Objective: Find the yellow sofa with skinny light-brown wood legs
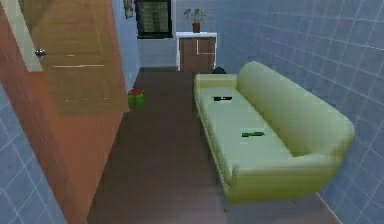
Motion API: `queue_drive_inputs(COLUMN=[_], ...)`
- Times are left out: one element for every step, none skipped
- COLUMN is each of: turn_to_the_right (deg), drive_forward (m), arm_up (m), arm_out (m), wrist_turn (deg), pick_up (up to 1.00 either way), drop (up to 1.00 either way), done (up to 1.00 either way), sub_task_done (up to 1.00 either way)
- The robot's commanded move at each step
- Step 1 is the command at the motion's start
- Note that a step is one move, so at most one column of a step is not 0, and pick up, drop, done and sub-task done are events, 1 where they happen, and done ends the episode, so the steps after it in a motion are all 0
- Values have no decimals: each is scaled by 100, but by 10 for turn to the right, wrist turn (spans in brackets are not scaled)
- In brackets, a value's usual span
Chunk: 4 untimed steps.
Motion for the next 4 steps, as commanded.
queue_drive_inputs(turn_to_the_right=[30,0,120,0], drive_forward=[0,30,0,0], arm_up=[0,0,0,0], arm_out=[0,0,0,0], wrist_turn=[0,0,0,0], pick_up=[0,0,0,0], drop=[0,0,0,0], done=[0,0,0,100], sub_task_done=[0,0,0,0])
